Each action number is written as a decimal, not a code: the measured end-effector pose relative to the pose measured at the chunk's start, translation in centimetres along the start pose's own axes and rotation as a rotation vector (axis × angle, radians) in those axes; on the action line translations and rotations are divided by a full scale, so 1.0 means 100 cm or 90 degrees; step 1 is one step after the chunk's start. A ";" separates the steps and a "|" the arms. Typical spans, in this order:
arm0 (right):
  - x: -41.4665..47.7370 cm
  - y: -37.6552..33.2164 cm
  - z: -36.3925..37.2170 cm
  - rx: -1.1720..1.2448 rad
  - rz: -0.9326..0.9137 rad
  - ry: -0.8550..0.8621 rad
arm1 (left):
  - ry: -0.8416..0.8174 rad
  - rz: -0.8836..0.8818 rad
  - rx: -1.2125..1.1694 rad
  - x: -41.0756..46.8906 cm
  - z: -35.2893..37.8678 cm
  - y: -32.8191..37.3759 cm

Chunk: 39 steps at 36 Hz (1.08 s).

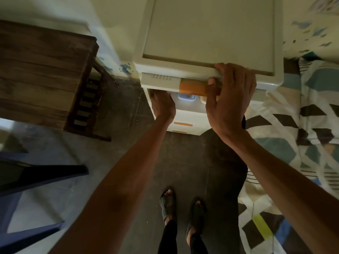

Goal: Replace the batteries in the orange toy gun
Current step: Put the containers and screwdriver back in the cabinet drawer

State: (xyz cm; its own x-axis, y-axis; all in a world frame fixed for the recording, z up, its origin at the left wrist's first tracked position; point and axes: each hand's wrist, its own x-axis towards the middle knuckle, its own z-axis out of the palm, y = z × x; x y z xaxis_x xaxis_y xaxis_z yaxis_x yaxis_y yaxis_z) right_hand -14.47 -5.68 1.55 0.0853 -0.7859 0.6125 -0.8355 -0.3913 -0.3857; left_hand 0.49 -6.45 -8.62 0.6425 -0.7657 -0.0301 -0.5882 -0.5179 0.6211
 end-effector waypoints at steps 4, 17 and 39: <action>0.003 0.001 -0.004 -0.022 0.006 -0.022 | -0.013 0.086 -0.033 -0.048 -0.023 0.000; 0.045 0.016 -0.059 -0.019 -0.009 -0.341 | -0.104 0.534 0.059 -0.075 -0.122 0.056; 0.050 0.023 -0.062 0.005 0.065 -0.326 | -0.443 0.486 0.301 -0.125 -0.136 0.059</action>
State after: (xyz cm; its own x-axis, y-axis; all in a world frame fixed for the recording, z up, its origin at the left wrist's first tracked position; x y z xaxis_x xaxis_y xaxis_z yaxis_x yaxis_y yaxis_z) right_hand -19.31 -7.51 8.06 0.2594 -0.9530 0.1567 -0.8499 -0.3023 -0.4317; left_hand -4.38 5.25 6.06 -0.2891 -0.9122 -0.2903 -0.9303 0.1962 0.3100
